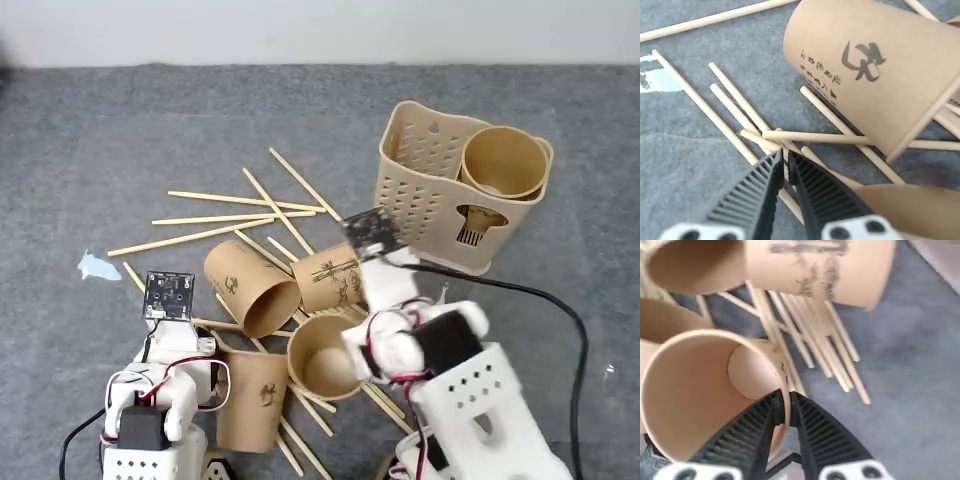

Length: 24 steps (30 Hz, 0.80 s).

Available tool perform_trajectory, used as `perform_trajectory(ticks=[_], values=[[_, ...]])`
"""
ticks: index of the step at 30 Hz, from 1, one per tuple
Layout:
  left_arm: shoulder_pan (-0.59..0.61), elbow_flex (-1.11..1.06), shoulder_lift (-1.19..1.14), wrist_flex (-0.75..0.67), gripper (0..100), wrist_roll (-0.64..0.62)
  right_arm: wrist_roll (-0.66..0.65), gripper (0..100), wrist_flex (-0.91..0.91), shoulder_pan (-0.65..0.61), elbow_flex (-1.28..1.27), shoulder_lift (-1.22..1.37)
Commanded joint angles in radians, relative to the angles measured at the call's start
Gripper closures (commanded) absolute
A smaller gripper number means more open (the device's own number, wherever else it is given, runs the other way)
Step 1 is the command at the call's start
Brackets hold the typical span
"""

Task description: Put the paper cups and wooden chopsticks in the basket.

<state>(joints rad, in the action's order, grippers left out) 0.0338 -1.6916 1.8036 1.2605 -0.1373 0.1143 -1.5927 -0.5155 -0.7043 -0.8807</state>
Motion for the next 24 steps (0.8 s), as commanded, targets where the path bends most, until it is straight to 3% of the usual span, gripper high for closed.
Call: perform_trajectory(ticks=[1,5,14,24], values=[[-0.003,0.008,0.017,0.003,99,-0.011,-0.044,99.1,-0.085,0.094,0.181,-0.024],[-0.003,0.008,0.017,0.003,99,-0.011,-0.089,99.1,-0.202,0.139,0.4,-0.018],[-0.003,0.008,0.017,0.003,99,-0.011,-0.199,99.1,-0.197,0.321,0.738,-0.013],[-0.003,0.008,0.017,0.003,99,-0.011,-0.239,99.1,0.053,0.621,0.829,0.022]])
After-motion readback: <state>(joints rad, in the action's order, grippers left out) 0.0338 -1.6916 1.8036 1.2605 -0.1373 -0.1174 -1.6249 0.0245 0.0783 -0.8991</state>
